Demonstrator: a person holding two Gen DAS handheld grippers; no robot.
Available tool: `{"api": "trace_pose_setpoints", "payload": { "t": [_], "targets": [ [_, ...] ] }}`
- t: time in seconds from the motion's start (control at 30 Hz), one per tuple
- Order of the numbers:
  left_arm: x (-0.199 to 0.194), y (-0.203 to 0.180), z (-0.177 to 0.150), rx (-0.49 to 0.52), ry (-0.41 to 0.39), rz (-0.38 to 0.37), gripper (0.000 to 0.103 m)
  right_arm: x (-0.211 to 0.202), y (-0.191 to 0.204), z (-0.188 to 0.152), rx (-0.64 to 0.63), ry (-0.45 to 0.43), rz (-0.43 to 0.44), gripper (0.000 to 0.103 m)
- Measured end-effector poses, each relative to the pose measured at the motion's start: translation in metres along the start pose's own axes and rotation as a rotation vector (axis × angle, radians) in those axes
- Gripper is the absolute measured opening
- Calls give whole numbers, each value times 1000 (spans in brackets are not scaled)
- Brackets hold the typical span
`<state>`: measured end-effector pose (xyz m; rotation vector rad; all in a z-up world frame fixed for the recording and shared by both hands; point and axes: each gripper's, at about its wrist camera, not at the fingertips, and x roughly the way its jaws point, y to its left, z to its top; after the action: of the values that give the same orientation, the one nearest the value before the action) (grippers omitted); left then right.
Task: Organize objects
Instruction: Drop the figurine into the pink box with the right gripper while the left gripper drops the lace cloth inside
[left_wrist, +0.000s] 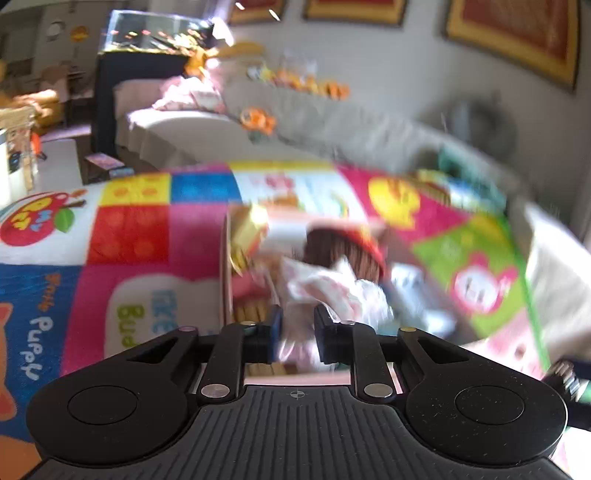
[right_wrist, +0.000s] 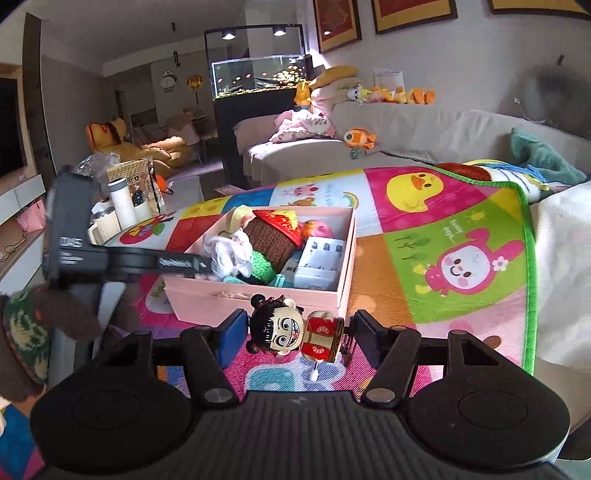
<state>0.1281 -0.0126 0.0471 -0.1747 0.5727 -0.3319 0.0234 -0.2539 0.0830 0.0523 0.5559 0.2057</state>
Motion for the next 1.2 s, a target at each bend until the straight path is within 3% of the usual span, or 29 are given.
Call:
{"api": "trace_pose_setpoints", "payload": {
  "t": [0.17,0.3,0.47,0.53,0.6,0.67,0.9,1.2],
  "targets": [
    [-36,13,22,-39,-113,22,22,2,6,16,-16,-24,12,63],
    [-75,38,9,-121,-146,28,22,1,15,53,-3,-91,58,63],
    [-99,66,-34,-209,-33,21,22,16,35,106,20,-145,135,63],
    [-105,75,-48,-218,2,19,22,32,41,122,46,-119,165,64],
    [-110,82,-58,-215,30,19,22,55,47,131,54,-36,172,68],
    [-116,88,-63,-199,42,23,22,72,50,128,75,26,135,80],
    [-108,94,-69,-206,79,26,22,77,40,99,90,63,71,82],
    [-92,52,-50,-121,61,-22,22,71,9,72,34,51,-34,84]
  ]
}}
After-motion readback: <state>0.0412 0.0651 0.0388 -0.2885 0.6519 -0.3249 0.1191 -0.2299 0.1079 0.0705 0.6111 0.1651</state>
